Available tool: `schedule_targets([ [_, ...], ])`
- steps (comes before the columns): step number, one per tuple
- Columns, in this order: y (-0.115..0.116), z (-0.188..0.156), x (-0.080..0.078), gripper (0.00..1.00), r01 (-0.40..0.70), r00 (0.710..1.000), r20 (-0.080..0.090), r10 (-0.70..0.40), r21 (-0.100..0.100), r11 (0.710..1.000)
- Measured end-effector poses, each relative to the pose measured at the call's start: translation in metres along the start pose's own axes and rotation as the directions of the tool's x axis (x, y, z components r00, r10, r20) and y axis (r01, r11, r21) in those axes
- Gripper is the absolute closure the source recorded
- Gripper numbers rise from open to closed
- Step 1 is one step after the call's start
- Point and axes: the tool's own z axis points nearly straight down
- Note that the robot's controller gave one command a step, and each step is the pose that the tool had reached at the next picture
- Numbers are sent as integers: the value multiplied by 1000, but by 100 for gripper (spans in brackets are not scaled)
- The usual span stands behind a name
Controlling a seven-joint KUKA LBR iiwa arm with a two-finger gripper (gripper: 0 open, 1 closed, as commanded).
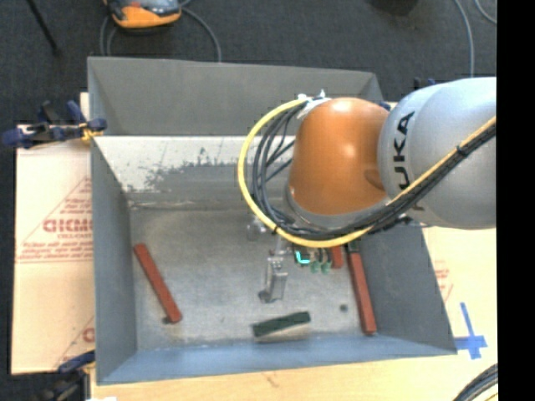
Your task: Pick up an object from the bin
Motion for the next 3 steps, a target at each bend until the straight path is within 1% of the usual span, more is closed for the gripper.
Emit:
schedule_targets([
  [1, 0, -4, -2, 0, -2, 1000, 7, 2, -1, 1000],
  [2, -11, 36, 9, 0, 33, 999, 16, -33, 0, 999],
  [3, -32, 78, 22, 0, 191, 982, 5, -191, 1, 982],
])
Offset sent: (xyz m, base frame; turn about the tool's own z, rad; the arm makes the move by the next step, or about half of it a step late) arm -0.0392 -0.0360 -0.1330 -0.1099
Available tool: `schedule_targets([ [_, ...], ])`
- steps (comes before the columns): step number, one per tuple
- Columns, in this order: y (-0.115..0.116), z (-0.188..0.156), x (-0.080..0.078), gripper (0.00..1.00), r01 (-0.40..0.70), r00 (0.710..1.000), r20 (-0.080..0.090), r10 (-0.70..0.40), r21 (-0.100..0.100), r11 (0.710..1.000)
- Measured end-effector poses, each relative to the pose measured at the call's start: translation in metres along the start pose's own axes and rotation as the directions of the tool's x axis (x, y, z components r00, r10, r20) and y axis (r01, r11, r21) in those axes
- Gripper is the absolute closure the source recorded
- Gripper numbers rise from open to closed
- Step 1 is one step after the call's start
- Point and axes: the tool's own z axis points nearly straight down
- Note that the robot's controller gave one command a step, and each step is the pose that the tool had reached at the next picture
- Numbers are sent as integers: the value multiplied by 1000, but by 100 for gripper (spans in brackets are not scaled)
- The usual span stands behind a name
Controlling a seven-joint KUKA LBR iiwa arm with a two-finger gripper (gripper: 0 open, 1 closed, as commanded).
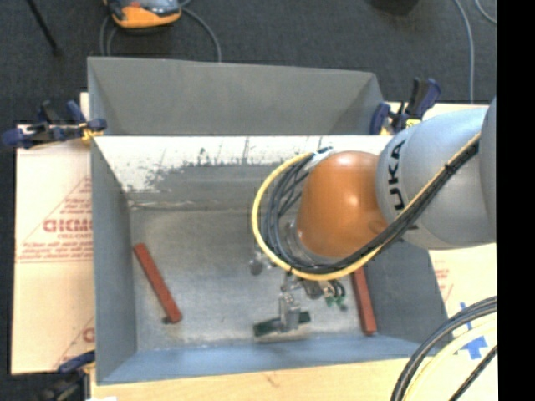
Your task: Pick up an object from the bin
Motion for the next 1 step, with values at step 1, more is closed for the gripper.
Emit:
schedule_targets([
  [1, -21, 54, 21, 100, 135, 991, 3, -135, 0, 991],
])
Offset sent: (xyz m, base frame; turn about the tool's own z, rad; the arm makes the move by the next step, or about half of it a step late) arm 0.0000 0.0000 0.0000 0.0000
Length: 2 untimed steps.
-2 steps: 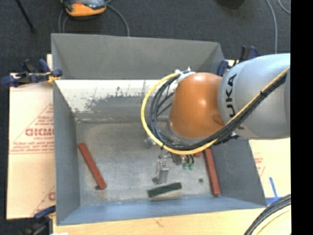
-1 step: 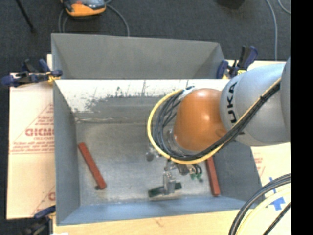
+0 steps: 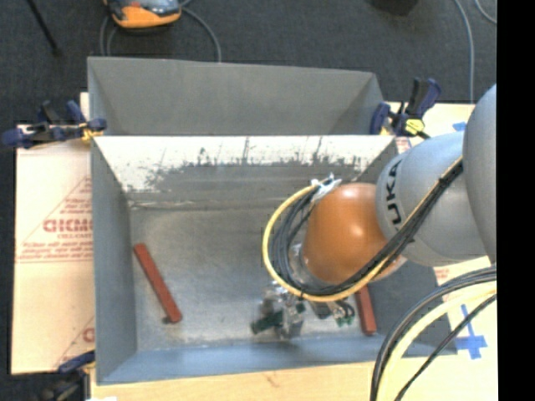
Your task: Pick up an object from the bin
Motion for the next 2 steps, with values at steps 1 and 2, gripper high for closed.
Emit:
schedule_targets([
  [1, 0, 0, 0, 100, -1, 1000, 0, 1, 0, 1000],
  [2, -4, -40, -9, 100, -32, 999, -8, 32, -2, 999],
])
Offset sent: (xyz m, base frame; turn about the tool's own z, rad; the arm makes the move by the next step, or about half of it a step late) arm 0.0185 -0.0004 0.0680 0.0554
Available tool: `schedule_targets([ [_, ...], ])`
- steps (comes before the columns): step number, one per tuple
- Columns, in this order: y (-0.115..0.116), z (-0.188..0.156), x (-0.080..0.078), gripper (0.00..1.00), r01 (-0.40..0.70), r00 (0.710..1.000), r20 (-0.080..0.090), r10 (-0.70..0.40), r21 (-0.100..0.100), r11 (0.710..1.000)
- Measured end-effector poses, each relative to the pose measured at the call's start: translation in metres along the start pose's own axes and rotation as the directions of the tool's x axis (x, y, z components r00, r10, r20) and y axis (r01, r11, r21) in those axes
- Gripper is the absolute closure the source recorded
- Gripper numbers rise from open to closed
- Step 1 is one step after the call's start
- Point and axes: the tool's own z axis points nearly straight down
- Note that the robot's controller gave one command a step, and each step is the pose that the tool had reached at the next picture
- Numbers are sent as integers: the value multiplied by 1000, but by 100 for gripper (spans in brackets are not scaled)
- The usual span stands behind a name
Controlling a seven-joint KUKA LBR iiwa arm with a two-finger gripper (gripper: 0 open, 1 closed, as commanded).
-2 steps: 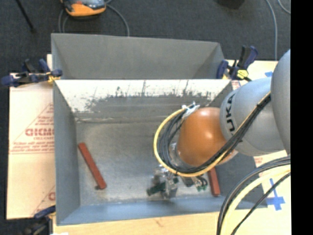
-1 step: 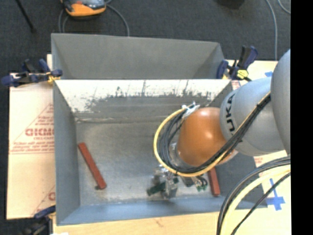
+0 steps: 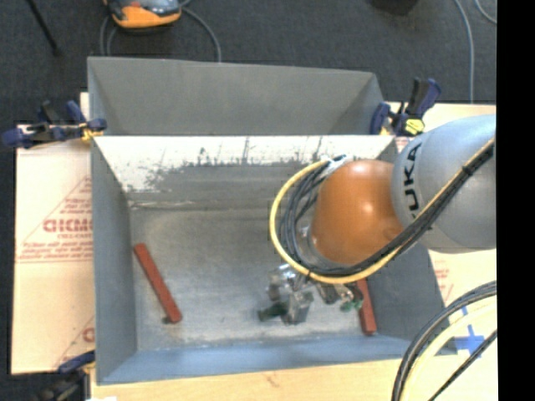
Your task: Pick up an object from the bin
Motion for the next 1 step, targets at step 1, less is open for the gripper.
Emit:
schedule_targets([
  [1, 27, -108, -4, 100, -15, 1000, 8, 15, 1, 1000],
])
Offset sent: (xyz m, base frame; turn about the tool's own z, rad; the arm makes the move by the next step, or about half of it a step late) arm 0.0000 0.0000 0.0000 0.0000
